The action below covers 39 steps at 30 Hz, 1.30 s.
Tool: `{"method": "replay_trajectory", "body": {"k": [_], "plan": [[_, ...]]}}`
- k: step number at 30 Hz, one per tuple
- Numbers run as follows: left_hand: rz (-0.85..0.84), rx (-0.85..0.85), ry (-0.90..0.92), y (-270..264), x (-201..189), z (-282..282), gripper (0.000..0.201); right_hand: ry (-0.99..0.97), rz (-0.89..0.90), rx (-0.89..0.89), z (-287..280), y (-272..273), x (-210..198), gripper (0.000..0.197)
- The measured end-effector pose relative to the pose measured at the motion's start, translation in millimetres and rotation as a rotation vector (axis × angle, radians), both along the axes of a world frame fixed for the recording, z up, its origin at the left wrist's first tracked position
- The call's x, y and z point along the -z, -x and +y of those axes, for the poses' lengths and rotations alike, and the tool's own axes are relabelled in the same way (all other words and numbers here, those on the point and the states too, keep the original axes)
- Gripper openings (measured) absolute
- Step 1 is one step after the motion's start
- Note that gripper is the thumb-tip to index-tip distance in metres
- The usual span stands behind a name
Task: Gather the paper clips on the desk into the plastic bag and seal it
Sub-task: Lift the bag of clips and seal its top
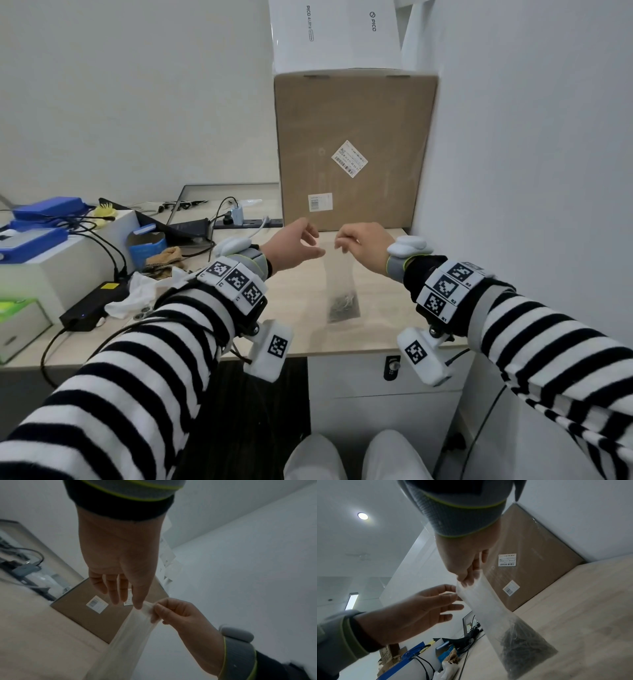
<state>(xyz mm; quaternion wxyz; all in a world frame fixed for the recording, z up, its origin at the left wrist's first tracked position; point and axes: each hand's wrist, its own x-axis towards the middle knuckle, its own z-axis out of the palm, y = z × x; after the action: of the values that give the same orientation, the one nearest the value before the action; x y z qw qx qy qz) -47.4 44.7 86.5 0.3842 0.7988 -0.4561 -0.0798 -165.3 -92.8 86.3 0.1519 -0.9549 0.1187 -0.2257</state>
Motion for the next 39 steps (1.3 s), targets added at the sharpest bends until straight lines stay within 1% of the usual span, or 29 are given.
{"method": "replay_trajectory", "body": {"k": [1,2,4,8,11,12,14,16,18,20,23,25,30,33,35,37,39], "plan": [[0.067,-0.01,0.005,-2,4,-1,0.03,-0.042,-0.043,-0.003,-2,-2,0,0.02],[0.115,-0.015,0.006,-2,7,-3,0.026,-0.073,-0.079,-0.007,-3,-3,0,0.02],[0.184,-0.01,0.041,-3,13,-8,0.01,-0.107,-0.11,-0.015,-5,-7,1,0.019],[0.256,-0.029,0.171,-3,16,-21,0.017,-0.112,-0.049,-0.014,-9,-18,4,0.019],[0.24,-0.089,0.237,-10,18,-32,0.013,-0.161,-0.061,0.014,-14,-27,8,0.019],[0.252,-0.107,0.246,-13,21,-35,0.01,-0.172,-0.078,0.025,-15,-30,9,0.019],[0.288,-0.121,0.217,-20,28,-39,0.015,-0.179,-0.093,0.026,-17,-36,10,0.019],[0.323,-0.098,0.194,-24,33,-41,0.007,-0.186,-0.088,0.003,-20,-41,12,0.019],[0.335,-0.09,0.22,-27,38,-43,0.015,-0.207,-0.074,-0.012,-23,-43,14,0.019],[0.323,-0.107,0.245,-32,41,-46,0.017,-0.225,-0.044,-0.008,-28,-47,15,0.02],[0.287,-0.113,0.229,-34,45,-51,0.018,-0.233,0.04,0.033,-35,-52,19,0.02],[0.265,-0.108,0.218,-35,48,-54,0.019,-0.229,0.066,0.056,-38,-57,25,0.018],[0.204,-0.08,0.201,-35,49,-53,0.011,-0.096,0.068,0.061,-35,-60,25,0.014],[0.131,-0.058,0.158,-33,49,-49,0.008,0.091,0.062,0.109,-32,-61,24,0.016],[0.069,-0.059,0.129,-32,50,-47,0.007,0.155,0.084,0.094,-28,-62,24,0.017],[0.054,-0.061,0.126,-30,52,-45,0.006,0.131,0.092,0.08,-28,-63,25,0.017],[0.06,-0.063,0.131,-30,52,-43,0.006,0.032,0.075,0.091,-29,-62,26,0.016]]}}
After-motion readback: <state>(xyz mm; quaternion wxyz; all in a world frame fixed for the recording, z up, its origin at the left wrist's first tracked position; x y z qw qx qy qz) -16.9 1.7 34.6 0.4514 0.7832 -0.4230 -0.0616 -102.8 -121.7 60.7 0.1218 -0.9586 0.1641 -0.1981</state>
